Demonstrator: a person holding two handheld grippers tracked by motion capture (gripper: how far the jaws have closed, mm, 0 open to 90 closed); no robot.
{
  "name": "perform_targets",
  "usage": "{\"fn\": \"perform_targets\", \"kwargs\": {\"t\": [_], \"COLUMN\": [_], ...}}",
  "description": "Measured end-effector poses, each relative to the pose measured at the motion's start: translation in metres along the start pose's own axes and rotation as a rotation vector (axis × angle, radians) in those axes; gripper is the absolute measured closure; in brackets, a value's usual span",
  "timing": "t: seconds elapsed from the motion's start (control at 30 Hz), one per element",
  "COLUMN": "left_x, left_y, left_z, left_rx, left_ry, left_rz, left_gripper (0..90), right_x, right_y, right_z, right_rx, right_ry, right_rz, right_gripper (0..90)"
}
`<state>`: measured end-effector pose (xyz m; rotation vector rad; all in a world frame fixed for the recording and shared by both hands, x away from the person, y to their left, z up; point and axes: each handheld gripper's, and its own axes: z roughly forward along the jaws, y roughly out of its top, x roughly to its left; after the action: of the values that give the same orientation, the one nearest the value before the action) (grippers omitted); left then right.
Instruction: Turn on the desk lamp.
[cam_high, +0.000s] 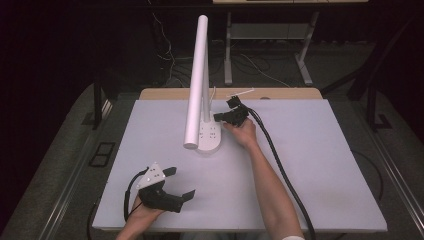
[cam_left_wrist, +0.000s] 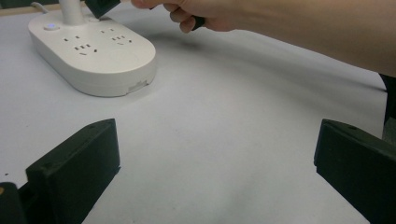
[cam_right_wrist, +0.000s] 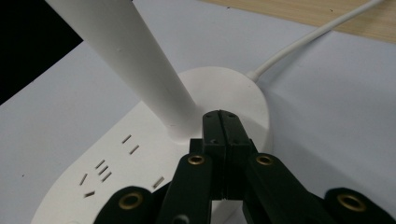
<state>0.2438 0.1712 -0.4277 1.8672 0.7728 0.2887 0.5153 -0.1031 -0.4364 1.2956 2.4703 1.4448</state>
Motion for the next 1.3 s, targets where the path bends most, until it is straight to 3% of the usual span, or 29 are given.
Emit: {"fn": "perform_targets", "kwargs": {"t": [0.3,0.5,0.73,0.93,1.13,1.2,1.23,1.27,1.3], "left_x": [0.000,-0.001,-0.001,-0.002,-0.003,-0.003,-0.004,-0.004,-0.004], "left_y": [0.000,0.000,0.000,0.000,0.000,0.000,0.000,0.000,0.000], "left_z": [-0.001,0.000,0.000,0.000,0.001,0.001,0.002,0.002,0.002], "left_rx": [0.001,-0.002,-0.002,0.001,0.002,0.004,0.003,0.003,0.003], "left_ry": [0.005,0.001,0.004,0.004,0.000,0.001,0.001,-0.001,-0.002], "left_rz": [0.002,0.002,0.000,0.005,0.008,0.007,0.006,0.003,0.004], "left_gripper": [0.0,0.0,0.0,0.0,0.0,0.0,0.0,0.0,0.0], "right_x": [0.010,0.021,0.029,0.036,0.039,0.040,0.040,0.041,0.041], "right_y": [0.008,0.015,0.014,0.008,-0.002,-0.006,-0.006,-0.011,-0.011], "right_z": [-0.016,-0.037,-0.051,-0.077,-0.101,-0.109,-0.109,-0.119,-0.119], "right_rx": [0.000,0.001,0.007,-0.009,-0.018,-0.025,-0.025,-0.039,-0.039], "right_ry": [0.001,-0.003,-0.009,-0.008,-0.005,-0.003,-0.003,-0.011,-0.011], "right_rz": [-0.044,-0.107,-0.152,-0.170,-0.155,-0.133,-0.133,-0.117,-0.117], "right_gripper": [89.7,89.6,89.6,89.3,57.7,48.8,48.8,39.1,39.1]}}
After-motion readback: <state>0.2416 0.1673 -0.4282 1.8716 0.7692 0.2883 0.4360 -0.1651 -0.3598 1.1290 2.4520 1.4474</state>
